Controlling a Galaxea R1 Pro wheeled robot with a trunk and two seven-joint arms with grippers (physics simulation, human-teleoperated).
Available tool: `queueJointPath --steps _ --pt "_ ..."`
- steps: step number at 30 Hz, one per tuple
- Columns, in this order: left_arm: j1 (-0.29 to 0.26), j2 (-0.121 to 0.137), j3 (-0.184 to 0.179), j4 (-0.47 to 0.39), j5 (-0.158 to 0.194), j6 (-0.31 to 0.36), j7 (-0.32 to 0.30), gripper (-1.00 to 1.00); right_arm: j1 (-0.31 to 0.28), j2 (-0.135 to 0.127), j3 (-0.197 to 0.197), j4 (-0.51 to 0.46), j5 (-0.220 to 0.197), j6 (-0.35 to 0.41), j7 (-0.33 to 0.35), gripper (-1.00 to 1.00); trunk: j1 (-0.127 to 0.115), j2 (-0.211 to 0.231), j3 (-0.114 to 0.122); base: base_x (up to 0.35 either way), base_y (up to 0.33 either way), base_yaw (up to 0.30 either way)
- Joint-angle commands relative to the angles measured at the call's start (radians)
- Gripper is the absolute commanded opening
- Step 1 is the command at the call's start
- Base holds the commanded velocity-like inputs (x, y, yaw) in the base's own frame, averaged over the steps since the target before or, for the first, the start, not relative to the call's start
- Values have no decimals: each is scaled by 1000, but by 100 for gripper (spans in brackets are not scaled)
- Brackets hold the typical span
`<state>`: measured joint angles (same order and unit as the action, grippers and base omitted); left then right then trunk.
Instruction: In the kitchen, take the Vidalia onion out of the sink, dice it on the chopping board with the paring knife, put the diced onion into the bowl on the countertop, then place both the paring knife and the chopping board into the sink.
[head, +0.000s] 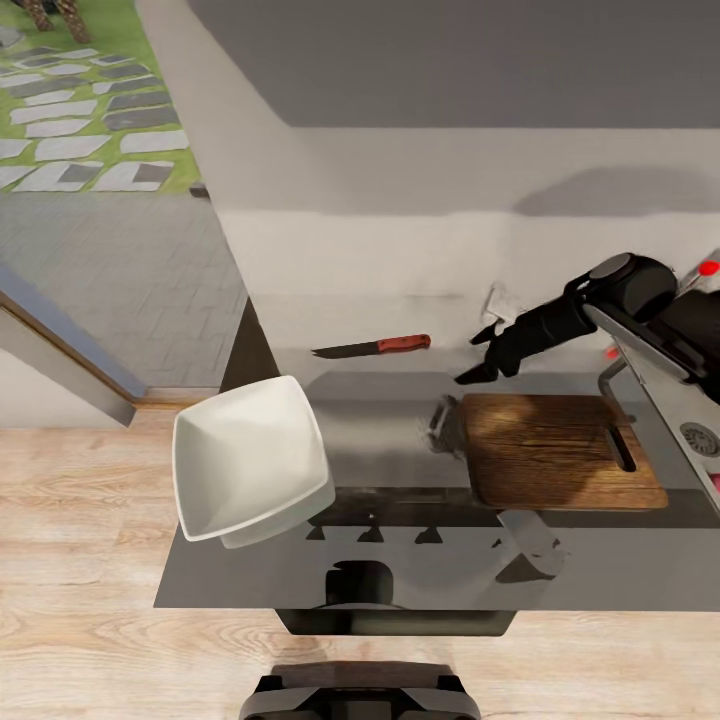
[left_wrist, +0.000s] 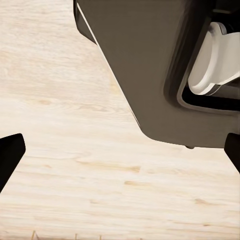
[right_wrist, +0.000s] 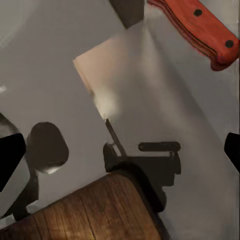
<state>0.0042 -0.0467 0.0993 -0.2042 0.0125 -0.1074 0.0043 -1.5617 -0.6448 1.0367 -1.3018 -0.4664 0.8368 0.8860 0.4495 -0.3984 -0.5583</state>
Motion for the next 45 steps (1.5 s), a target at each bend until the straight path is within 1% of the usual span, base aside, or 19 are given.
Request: queueJointPath --steps 1,3,5,9,11,15,24,43,45 --pt "0 -1 5 -1 1 -1 0 100 -2 0 6 -1 9 19 -1 100 1 -2 -1 0 0 0" --pt "0 -1 5 -1 1 -1 0 100 -2 3 12 -1 54 61 -1 100 1 -2 -1 0 0 0" --pt "0 -1 5 -1 1 -1 0 100 -1 5 16 -1 72 79 0 100 1 -2 -1 0 0 0" --pt "0 -1 5 -1 1 -1 0 100 -1 7 19 -1 85 107 1 100 1 -2 -1 0 0 0" --pt "0 -1 5 -1 1 -1 0 100 -2 8 13 -2 93 142 2 100 1 -2 -1 0 0 0" --pt "0 -1 5 -1 1 -1 0 100 -2 8 7 -15 96 155 2 100 1 -2 -1 9 0 0" --pt "0 -1 5 -1 1 -1 0 100 -3 8 4 -28 97 163 1 100 1 -2 -1 157 0 0" --pt "0 -1 5 -1 1 -1 0 100 -3 8 6 -28 97 165 1 100 1 -2 -1 3 0 0" --pt "0 -1 5 -1 1 -1 0 100 -3 13 7 -29 98 165 1 100 1 -2 -1 0 0 0"
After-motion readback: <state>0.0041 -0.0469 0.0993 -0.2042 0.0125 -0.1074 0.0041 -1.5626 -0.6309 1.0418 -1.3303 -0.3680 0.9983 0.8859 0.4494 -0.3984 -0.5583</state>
